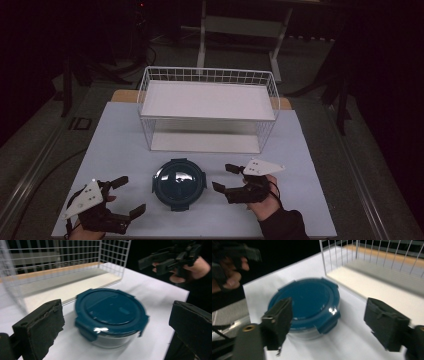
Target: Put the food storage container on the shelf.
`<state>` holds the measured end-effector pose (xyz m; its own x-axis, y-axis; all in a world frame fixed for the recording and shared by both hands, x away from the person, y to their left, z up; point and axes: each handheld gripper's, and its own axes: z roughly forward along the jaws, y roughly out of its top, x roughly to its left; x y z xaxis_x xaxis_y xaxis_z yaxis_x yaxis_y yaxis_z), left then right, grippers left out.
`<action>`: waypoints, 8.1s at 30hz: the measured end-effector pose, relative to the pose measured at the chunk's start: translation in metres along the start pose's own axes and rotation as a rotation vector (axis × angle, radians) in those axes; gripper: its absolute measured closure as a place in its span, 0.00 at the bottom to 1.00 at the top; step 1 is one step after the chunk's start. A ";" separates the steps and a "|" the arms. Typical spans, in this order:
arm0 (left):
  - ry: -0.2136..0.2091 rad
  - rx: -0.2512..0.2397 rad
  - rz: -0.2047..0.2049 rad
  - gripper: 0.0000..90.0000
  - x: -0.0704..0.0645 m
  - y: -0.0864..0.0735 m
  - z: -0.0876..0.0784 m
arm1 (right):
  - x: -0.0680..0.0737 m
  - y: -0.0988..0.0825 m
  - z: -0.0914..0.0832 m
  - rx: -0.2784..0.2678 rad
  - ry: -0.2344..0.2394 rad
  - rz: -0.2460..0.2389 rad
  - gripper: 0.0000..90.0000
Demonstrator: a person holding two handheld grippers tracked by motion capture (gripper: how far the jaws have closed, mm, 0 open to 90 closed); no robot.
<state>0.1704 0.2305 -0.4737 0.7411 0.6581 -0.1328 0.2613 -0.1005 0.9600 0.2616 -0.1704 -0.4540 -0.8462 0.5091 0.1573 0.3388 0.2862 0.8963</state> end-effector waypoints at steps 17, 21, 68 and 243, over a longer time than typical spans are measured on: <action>-0.054 0.088 0.002 0.00 0.007 0.045 0.017 | 0.010 0.008 -0.025 -0.155 -0.066 -0.124 0.14; -0.033 0.094 -0.010 0.00 0.013 0.053 0.022 | 0.011 0.009 -0.027 -0.165 -0.085 -0.090 0.14; -0.109 0.506 -0.915 0.43 0.090 -0.013 0.080 | 0.016 -0.003 -0.004 -0.055 -0.070 -0.018 0.15; 0.002 0.170 -0.410 0.41 0.110 0.030 0.230 | -0.147 -0.001 0.045 -0.023 -0.243 0.370 0.52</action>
<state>0.4019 0.1279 -0.5162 0.5534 0.6709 -0.4937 0.6315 0.0485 0.7738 0.4038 -0.2089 -0.4962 -0.5476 0.7509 0.3693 0.5888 0.0322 0.8076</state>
